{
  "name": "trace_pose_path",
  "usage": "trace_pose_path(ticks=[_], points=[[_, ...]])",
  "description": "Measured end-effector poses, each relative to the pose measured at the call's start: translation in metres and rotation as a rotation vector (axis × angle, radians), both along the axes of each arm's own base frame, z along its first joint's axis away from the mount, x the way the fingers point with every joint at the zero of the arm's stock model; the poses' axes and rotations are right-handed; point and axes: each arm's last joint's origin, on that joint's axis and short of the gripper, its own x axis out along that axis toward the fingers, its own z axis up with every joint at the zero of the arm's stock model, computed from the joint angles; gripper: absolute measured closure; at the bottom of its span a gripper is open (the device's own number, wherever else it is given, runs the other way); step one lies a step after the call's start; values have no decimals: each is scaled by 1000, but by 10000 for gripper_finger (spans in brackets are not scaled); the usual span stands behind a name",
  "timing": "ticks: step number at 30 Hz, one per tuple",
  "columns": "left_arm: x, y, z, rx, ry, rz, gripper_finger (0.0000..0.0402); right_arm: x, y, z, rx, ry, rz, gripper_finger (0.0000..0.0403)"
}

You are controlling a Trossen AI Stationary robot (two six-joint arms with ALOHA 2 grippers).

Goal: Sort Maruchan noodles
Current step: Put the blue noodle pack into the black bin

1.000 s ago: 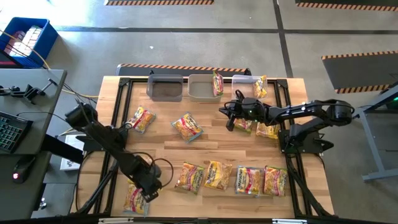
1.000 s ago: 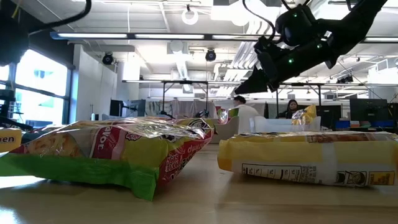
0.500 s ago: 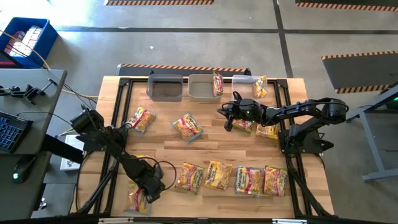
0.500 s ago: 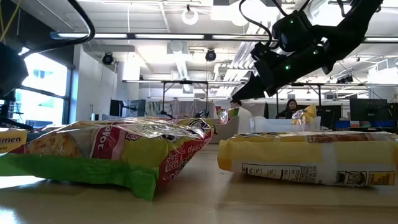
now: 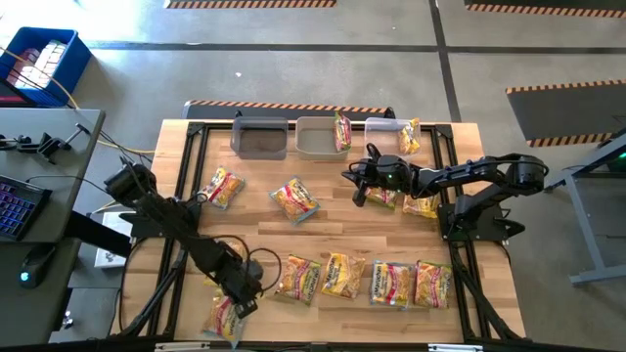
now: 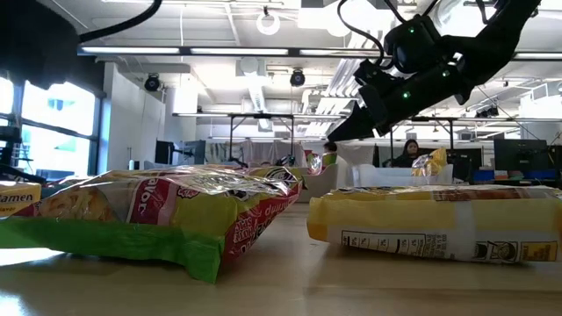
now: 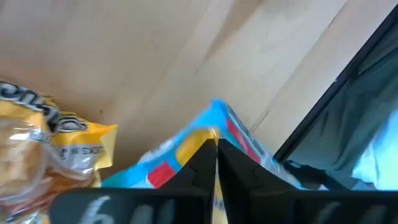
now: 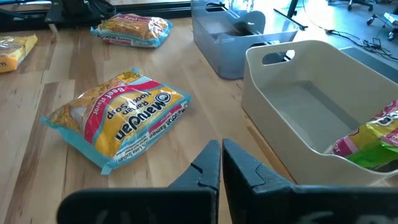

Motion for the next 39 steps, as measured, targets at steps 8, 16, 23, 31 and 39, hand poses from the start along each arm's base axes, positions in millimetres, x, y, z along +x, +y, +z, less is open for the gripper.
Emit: trace_pose_path(ticks=[8,16,23,31,39], points=[[9,11,4,-52,-34,-107,322,0,0,-1,3,9,0,402],[14,17,2,-26,-101,-218,259,0,0,-1,6,8,1,402],[14,17,1,0,-154,-329,240,0,0,-1,9,5,10,402],[18,19,-5,41,-174,-346,238,0,0,-1,10,4,12,402],[19,16,-7,1,-186,-403,238,0,1,0,12,3,19,402]])
